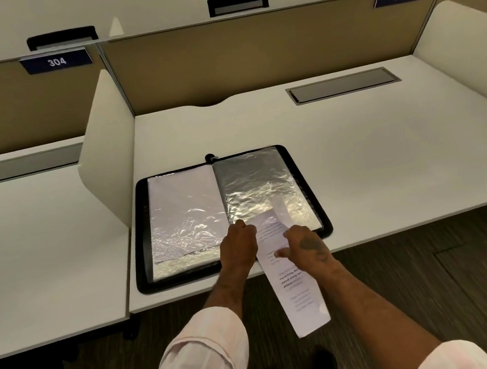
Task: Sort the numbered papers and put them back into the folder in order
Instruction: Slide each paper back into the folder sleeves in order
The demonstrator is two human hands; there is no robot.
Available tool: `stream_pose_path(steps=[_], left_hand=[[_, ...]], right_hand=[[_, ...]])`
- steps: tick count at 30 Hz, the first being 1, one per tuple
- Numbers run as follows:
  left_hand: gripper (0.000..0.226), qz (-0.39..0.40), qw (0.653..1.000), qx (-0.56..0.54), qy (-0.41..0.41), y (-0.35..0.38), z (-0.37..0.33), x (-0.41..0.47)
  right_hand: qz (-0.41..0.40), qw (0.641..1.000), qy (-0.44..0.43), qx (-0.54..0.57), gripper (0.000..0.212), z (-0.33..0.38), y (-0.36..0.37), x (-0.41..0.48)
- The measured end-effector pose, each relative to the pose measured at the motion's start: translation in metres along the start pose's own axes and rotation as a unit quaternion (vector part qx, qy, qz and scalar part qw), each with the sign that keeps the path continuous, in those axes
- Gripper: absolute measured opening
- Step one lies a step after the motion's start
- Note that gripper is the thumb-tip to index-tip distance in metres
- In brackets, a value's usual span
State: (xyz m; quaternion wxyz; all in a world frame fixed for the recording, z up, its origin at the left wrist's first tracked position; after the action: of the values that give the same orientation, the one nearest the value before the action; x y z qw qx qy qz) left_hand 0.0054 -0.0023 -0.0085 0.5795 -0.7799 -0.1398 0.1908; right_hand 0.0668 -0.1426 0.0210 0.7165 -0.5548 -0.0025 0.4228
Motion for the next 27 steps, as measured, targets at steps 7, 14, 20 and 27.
stream_pose_path(steps=[7,14,20,27], left_hand=[[0.025,-0.031,0.999,-0.027,0.013,0.008,0.001,0.005],[0.017,-0.055,0.998,-0.006,0.038,0.017,-0.002,-0.001],[0.017,-0.051,0.999,-0.001,0.014,0.025,0.007,-0.003],[0.007,-0.033,0.999,0.024,-0.004,0.03,0.014,-0.01]], right_hand=[[-0.099,0.952,0.041,0.286,0.016,-0.048,-0.01,0.004],[-0.138,0.915,0.103,0.364,0.02,-0.06,-0.006,0.014],[-0.154,0.878,0.11,0.44,0.039,-0.062,-0.005,0.027],[0.092,0.888,0.116,0.436,0.04,-0.094,0.027,0.017]])
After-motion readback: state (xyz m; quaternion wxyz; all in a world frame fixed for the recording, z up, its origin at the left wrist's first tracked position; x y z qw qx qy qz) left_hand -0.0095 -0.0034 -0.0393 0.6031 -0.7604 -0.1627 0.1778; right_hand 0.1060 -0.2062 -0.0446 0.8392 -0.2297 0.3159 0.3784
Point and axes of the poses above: each hand's wrist, its own x-axis towards the middle knuckle, its own y-axis out of the palm, z = x × y, the point moved 5 cm from there along x, towards the middle knuckle, and after that the axes turned 8 degrees about z, right-handed, at the moved point
